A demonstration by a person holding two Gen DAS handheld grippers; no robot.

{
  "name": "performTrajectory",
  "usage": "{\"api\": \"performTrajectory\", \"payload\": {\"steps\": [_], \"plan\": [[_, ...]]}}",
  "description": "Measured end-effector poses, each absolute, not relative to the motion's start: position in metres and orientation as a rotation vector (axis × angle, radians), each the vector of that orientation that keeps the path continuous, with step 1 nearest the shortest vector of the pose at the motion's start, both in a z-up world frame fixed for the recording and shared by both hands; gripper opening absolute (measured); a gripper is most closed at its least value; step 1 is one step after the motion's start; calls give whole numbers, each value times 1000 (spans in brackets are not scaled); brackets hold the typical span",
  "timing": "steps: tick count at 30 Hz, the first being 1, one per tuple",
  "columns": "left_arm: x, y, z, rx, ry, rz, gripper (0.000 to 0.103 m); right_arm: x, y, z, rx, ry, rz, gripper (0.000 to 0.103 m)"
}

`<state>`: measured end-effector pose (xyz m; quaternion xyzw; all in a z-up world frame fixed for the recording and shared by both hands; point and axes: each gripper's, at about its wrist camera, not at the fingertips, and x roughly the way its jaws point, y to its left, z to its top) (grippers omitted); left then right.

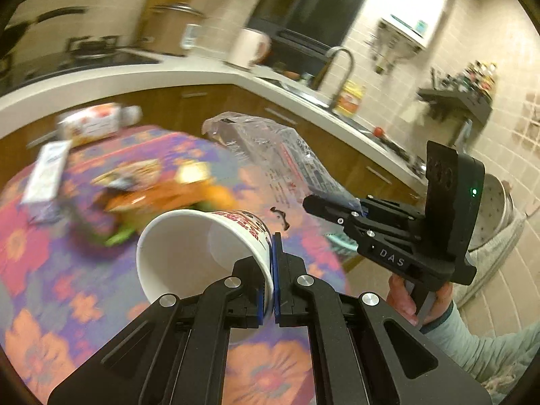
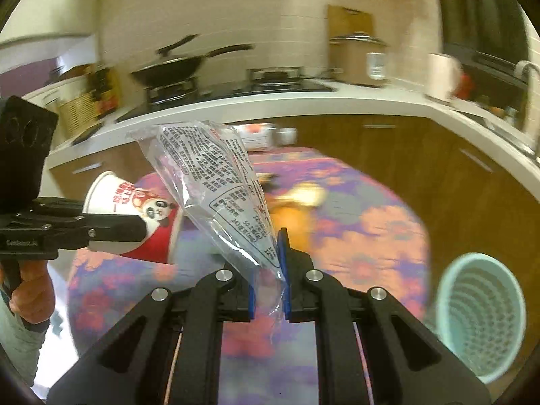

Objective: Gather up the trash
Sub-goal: 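Carry cup and bag over the blue basket and open both tools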

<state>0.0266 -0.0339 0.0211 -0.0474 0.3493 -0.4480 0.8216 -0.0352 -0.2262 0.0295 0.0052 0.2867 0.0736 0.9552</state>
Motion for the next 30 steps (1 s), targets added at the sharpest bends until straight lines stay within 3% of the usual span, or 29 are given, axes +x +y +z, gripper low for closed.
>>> {"api": "performTrajectory", "payload": {"steps": [13,19,30], "plan": [[24,-235,35,-2,695,-1219,2,-92,-417,24,120,581,-216,9],[28,-331,6,79,745,-1182,1,-95,-481,-12,193,634,-308,9],[47,-427,-64,154,925,-1106,2,-74,-541,-100,325,803,-377,9]]}}
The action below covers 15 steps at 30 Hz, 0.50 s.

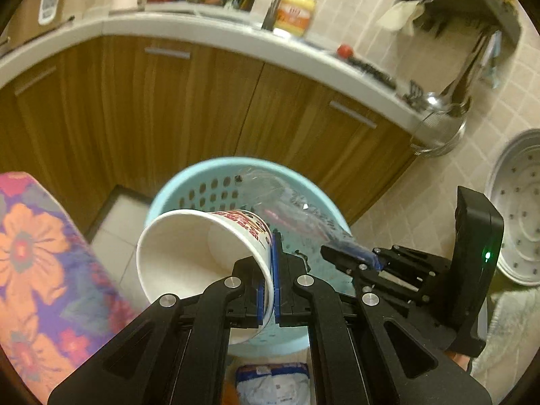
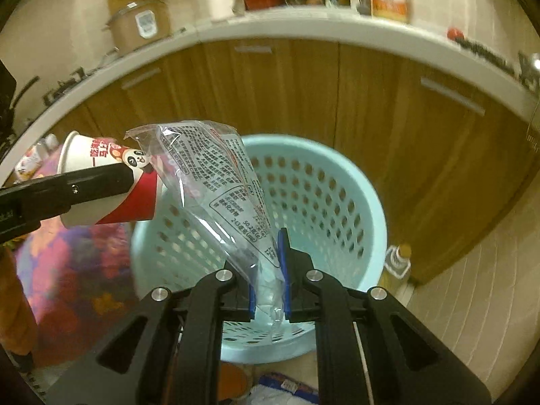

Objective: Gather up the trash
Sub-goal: 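Carry cup and bag over the blue basket and open both tools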

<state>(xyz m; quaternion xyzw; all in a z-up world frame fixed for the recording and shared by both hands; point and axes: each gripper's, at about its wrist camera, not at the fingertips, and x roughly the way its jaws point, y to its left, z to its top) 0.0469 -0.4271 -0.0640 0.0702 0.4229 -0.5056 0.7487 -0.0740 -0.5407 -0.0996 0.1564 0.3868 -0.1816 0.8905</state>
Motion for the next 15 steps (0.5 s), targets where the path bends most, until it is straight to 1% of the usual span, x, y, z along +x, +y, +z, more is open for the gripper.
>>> {"api": "performTrajectory", "payload": {"steps": [3,5,6,7,13,14,15], "plan": [[50,-437,-76,169,954,-1099,2,-73,-543,-109,334,816,-388,9],[51,-444,-80,173,968,-1090,14,-71,-544,-108,333,824,-388,11],[53,-445,-81,171,972,-1092,22,-71,-545,-108,335,824,-386,12],[52,-444,-81,173,967,-1091,23,-71,-546,-109,337,825,-386,14],[54,-449,-87,206,1003,-1084,23,-71,-551,-118,378,852,-355,22],[54,-448,-88,212,1011,-1082,26,-72,-551,-119,383,852,-350,24],[54,-450,-89,219,1019,-1081,34,-72,-550,-118,384,850,-347,31]]}}
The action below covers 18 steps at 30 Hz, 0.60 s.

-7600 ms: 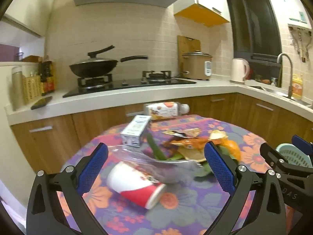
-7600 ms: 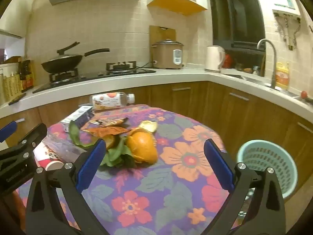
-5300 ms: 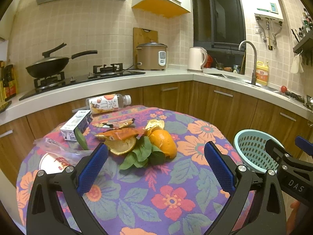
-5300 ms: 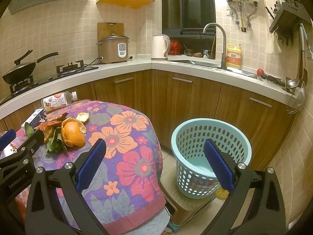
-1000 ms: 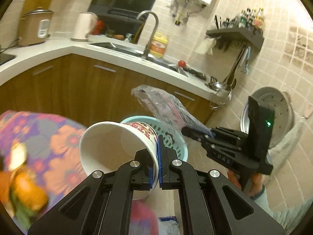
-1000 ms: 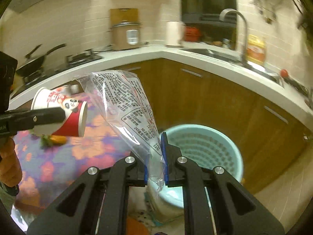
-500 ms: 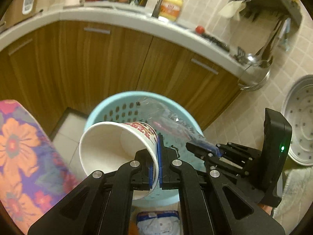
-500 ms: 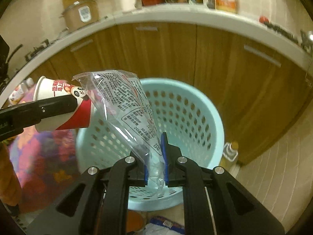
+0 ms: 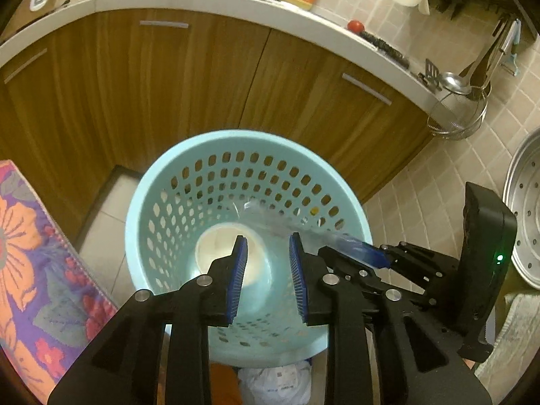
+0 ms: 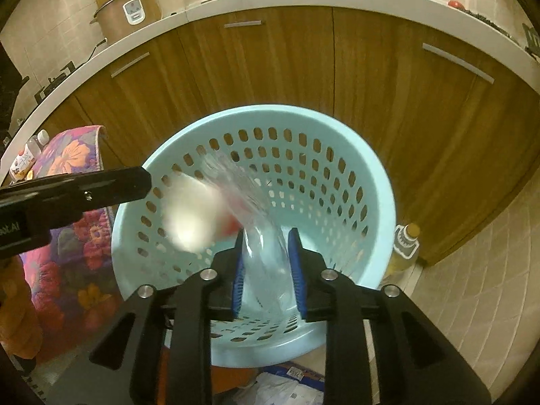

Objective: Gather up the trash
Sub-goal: 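Carry cup and bag over the blue basket and open both tools, then return both tools to the table and reach for the leaf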

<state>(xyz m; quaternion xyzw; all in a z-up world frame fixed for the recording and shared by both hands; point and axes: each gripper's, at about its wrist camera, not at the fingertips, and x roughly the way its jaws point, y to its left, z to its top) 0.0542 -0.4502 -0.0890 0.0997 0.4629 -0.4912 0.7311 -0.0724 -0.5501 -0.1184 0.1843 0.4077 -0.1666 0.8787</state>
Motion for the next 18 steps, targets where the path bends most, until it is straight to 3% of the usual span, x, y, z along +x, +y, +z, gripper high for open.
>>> {"api": "performTrajectory", "payload": {"steps": [1,3,18], "plan": [[54,-450,-90,229,1028,-1075,39,-73,-549,-117,382,846,-347,43],[53,-449,-90,238,1024,-1070,41,-75,-546,-113,367,829,-354,53],[44,-371,-35,88,907,-1081,47,-89,-497,-50,300,707,-309,53]]}}
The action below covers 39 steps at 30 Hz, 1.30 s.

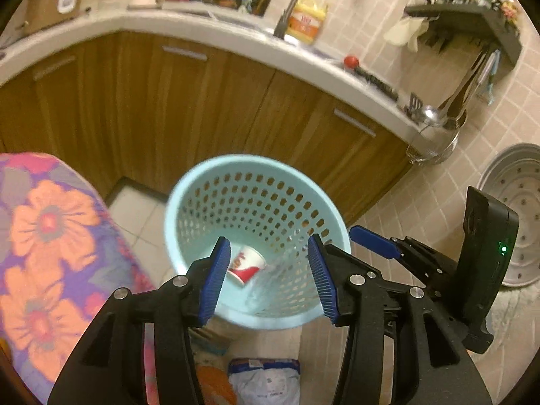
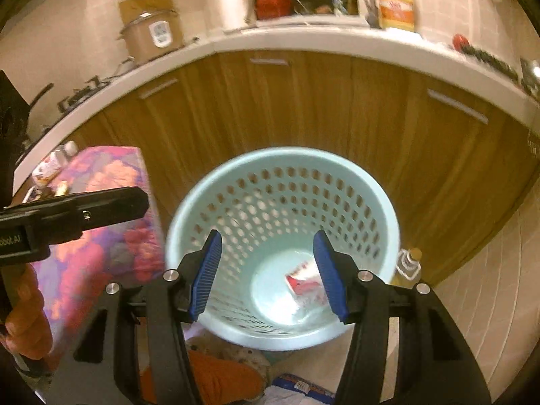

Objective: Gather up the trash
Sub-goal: 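Return both tools to the table and reach for the leaf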

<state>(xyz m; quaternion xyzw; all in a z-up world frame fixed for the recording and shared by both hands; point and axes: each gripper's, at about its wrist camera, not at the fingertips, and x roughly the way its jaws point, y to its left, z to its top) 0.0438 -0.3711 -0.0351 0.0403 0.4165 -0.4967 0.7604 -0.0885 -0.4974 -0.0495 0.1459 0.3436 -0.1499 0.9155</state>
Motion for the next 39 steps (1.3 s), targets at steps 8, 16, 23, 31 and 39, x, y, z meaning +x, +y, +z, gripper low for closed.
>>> {"api": "performTrajectory", "payload": {"steps": [8,16,23,31,39], "plan": [[36,-281,16,35,746,-1014,61,-77,-423,4,218,591,-149,53],[44,-162,41,-28,660,-813,65,-36,-339,19,167,587,13,53],[61,-48,35,-32,647,-425,71,-6,-264,11,146,626,152,53],[94,40,2,-174,767,-269,71,17,-198,-5,97,670,245,53],[123,37,-43,-234,886,-303,69,31,-172,-18,47,694,247,52]]}}
